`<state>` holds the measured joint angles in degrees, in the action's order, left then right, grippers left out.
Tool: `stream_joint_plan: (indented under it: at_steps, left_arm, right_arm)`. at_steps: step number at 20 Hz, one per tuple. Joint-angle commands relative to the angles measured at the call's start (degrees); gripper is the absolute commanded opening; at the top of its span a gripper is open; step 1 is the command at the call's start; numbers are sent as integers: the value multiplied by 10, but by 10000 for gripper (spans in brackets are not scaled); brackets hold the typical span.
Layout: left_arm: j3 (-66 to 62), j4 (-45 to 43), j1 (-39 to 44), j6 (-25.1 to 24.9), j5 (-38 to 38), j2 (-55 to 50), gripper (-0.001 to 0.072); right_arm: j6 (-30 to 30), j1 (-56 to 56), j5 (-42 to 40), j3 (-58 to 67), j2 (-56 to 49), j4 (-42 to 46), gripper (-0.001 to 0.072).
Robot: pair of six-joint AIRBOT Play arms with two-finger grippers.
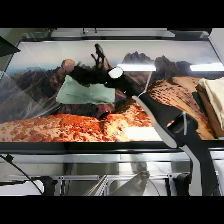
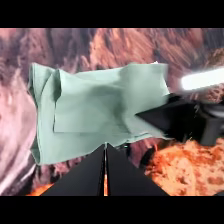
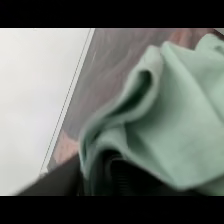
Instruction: Fold the shirts.
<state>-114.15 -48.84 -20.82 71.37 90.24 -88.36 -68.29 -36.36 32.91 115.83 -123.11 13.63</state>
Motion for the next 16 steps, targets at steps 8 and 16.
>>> stream_joint_plan:
  at_steps: [8, 16]
  left_arm:
    - [118, 51, 23, -21, -18, 10, 11]
    - [119, 51, 20, -25, -14, 10, 11]
  right_arm:
    - [333, 35, 137, 30, -12, -376, 15]
    - [-91, 205, 295, 13, 55, 154, 13]
